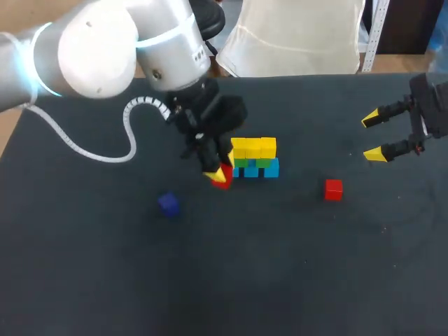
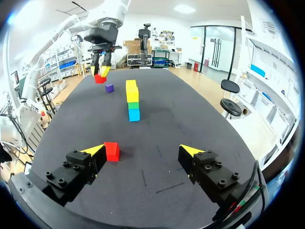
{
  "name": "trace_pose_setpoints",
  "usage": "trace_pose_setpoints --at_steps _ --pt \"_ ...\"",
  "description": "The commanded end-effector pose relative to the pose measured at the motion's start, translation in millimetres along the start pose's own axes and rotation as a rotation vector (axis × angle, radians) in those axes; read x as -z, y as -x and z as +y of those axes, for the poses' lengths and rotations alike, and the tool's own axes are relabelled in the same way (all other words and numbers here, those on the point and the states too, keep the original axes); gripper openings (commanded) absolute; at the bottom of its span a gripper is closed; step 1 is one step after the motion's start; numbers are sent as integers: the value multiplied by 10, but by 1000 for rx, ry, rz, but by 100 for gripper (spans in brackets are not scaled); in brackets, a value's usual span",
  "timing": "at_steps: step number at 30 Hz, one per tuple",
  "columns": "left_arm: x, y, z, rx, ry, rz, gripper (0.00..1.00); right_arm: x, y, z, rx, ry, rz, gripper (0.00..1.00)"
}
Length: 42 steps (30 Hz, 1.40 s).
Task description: Place the blue cubes, place green cubes on the blue cubes, place the yellow cubes on the green cubes, then place the red cubes on the yellow cubes, and place purple cube on the red cubes.
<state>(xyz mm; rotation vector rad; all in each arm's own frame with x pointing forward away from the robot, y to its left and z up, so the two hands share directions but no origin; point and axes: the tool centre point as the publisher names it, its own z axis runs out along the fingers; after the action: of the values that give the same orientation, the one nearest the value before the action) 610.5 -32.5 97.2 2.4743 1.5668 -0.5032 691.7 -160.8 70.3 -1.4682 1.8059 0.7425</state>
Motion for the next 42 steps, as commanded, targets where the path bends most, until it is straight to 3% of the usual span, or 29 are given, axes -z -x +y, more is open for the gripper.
trace_pose_setpoints --at_steps 1,9,26,33,42 --pt "111 21 69 8 28 3 0 -8 -5 -11 1 1 -2 100" --pt "201 -7 383 49 68 45 0 -8 -5 -11 1 1 -2 100" --pt "94 61 893 110 133 -30 0 -8 -5 -11 1 1 -2 100" --pt "47 88 1025 119 135 -26 0 -8 -5 -11 1 1 -2 100" --pt "33 97 1056 151 134 -37 0 -8 -5 -11 1 1 -2 100"
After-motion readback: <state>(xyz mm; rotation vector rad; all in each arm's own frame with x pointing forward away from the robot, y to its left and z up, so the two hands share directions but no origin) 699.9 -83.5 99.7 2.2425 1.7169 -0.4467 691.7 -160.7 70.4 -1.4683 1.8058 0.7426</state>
